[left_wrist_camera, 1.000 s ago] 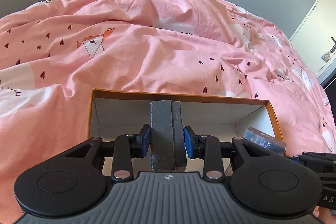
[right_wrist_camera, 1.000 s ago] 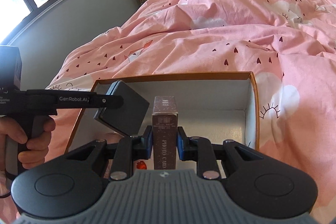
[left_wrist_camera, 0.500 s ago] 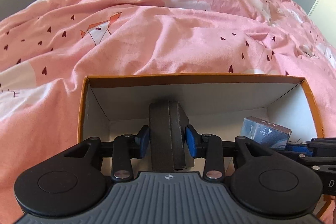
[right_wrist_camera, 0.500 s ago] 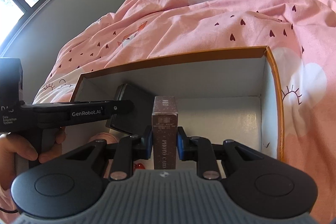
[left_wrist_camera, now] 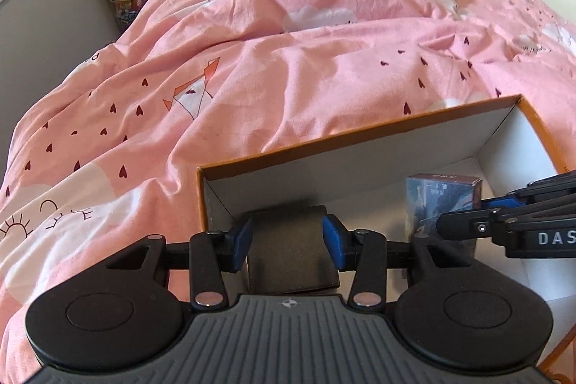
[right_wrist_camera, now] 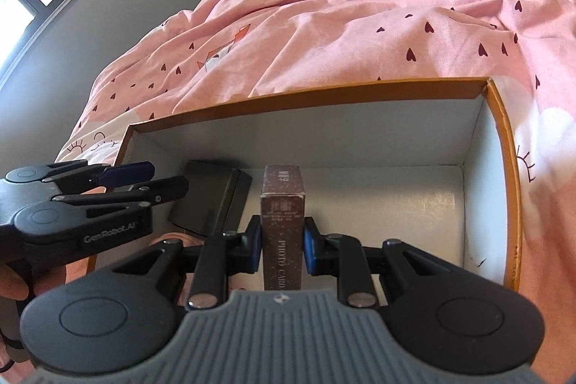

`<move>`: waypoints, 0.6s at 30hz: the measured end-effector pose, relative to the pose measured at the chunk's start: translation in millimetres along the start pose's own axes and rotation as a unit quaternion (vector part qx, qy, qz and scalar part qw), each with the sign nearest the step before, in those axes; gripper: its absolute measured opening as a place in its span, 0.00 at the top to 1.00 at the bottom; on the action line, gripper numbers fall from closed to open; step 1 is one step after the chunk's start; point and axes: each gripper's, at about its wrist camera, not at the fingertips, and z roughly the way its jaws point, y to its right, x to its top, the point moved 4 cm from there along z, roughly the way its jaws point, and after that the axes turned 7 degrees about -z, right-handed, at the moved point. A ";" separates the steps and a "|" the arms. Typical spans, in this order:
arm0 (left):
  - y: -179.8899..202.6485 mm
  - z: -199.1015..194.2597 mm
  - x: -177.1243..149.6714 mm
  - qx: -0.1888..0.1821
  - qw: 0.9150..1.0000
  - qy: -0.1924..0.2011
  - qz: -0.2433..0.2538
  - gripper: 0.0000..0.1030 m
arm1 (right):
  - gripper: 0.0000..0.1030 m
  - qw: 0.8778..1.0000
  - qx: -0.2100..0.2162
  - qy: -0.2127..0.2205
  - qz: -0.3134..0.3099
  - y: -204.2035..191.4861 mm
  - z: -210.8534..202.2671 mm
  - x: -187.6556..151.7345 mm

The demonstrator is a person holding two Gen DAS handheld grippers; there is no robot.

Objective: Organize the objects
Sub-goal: 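Lower both items into the box and open both tools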

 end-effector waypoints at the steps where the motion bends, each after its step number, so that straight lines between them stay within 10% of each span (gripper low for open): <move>1: -4.1 -5.1 1.6 -0.001 1.000 0.005 -0.005 0.50 | 0.77 1.000 0.005 0.002 0.003 -1.1 0.9 2.1; 18: -61.1 -32.2 -6.2 -0.035 0.995 0.033 -0.087 0.56 | 0.76 0.988 0.143 -0.010 0.064 -46.4 53.9 33.9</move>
